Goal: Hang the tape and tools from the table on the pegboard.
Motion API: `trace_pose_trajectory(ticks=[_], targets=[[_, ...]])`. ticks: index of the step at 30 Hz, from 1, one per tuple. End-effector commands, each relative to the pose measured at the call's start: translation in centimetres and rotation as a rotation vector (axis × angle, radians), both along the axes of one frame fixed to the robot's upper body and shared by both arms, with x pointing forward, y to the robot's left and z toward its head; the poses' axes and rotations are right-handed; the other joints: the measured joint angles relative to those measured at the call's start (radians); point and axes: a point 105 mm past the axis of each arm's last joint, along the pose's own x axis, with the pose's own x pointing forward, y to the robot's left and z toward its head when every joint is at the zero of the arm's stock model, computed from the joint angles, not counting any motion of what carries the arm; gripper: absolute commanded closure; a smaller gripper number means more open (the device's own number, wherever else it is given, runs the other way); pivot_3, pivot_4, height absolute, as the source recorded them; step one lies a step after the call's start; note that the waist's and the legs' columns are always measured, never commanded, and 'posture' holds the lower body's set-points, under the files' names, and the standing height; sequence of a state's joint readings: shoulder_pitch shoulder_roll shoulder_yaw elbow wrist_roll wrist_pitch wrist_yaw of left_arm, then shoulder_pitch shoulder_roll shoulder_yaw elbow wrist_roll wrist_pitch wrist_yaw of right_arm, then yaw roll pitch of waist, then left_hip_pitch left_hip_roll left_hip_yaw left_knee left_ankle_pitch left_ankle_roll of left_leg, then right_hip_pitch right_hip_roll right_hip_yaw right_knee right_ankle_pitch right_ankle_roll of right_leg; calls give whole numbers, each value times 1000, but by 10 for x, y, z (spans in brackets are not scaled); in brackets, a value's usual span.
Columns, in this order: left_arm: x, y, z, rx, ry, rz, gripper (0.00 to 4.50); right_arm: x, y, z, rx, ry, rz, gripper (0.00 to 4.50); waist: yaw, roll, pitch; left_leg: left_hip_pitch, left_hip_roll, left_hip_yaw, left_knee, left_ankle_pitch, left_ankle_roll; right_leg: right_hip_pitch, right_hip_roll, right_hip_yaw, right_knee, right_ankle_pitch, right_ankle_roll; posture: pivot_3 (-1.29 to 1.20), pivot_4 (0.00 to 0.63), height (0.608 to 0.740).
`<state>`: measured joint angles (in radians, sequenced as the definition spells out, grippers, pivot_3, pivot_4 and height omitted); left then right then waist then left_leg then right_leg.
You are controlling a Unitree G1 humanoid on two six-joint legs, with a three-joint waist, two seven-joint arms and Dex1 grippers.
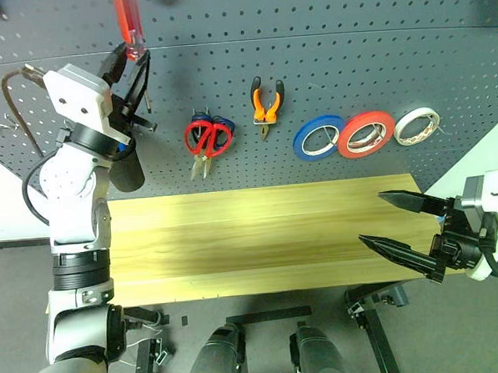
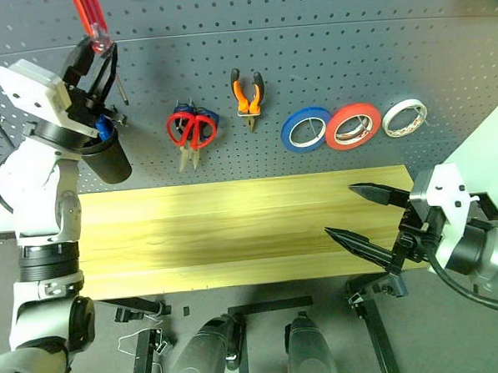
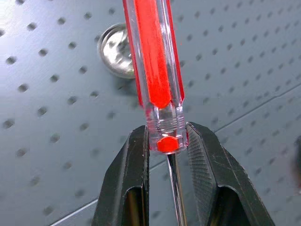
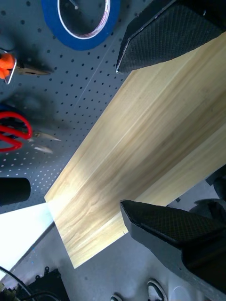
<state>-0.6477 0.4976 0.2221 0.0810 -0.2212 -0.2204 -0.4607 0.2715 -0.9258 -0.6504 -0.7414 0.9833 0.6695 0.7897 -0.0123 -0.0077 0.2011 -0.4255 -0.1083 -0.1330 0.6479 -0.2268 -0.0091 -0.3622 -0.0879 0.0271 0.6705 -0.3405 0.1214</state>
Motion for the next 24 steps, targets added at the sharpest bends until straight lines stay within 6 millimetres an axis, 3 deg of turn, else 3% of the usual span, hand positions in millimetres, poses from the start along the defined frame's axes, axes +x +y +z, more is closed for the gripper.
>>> trace_pose_trajectory(ticks=[1,6,16,24], targets=[[-6,16,5,7,-52,56,3701,-1,-1,7,-5,-39,2,0,0,0,0,0,0,0,0,0,0,0,0,0,0,0,0,-51,144,740],[-5,25,0,2,-54,83,3701,-1,-1,8,-10,-42,6,0,2,0,0,0,0,0,0,0,0,0,0,0,0,0,0,-48,147,740],[-10,48,2,6,-73,160,3701,-8,6,60,118,-192,88,0,1,-1,-1,0,0,0,0,0,0,-1,0,1,1,0,0,-37,145,740],[-16,50,2,21,-76,169,3701,-6,5,64,125,-202,83,0,2,-2,-2,0,0,0,0,0,0,-1,-1,1,1,0,0,-20,143,740]])
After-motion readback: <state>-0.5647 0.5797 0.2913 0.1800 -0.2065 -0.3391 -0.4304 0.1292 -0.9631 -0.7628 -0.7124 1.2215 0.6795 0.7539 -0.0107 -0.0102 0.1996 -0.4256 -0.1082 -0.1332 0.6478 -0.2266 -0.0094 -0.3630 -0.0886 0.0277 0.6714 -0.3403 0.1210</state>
